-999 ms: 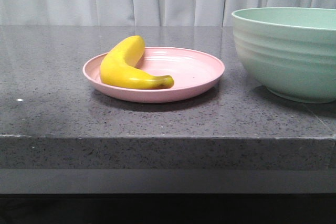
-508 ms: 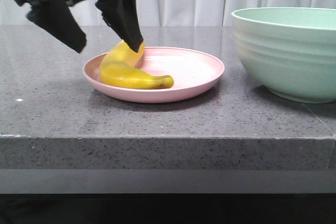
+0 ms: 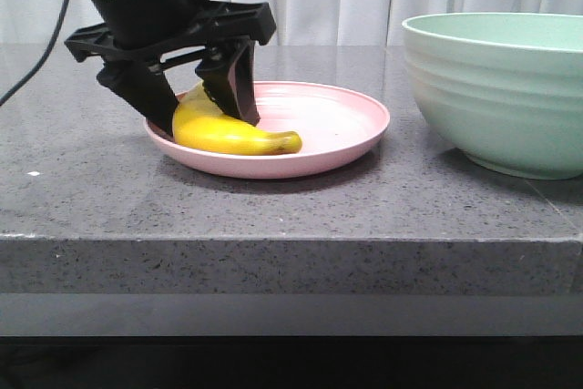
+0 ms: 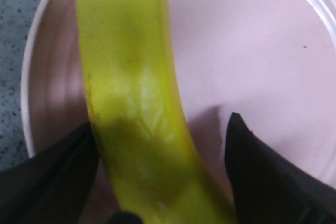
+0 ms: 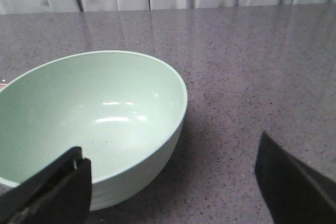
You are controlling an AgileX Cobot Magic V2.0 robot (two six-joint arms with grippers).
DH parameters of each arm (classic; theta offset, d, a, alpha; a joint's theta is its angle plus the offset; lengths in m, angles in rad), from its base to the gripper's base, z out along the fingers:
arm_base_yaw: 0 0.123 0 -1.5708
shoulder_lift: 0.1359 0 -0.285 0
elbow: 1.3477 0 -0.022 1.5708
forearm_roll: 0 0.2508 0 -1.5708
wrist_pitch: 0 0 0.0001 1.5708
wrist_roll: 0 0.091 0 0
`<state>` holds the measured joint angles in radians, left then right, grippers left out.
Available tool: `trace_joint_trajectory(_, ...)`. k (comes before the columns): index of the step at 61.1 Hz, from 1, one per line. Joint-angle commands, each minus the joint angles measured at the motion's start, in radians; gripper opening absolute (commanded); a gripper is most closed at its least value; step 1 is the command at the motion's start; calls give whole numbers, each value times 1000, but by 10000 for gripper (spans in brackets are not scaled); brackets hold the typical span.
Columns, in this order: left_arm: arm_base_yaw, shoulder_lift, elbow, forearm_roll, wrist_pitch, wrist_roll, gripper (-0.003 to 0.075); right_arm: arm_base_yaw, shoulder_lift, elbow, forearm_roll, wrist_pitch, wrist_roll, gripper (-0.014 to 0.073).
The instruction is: Transfer banana from pink plate to green bowl
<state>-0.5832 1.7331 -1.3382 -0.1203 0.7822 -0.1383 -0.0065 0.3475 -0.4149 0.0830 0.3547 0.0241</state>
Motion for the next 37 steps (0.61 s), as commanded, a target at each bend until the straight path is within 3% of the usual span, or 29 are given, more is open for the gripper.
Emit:
trace_joint_trajectory(1, -8, -27, -30, -8, -39, -10, 480, -7, 15, -36, -7, -79, -6, 641)
trace_joint_trajectory(16, -8, -25, -32, 21, -94, -10, 449, -7, 15, -36, -7, -79, -6, 641)
trace_joint_trajectory(37, -4, -30, -55, 39, -189, -10, 126, -7, 15, -36, 12, -86, -5, 641)
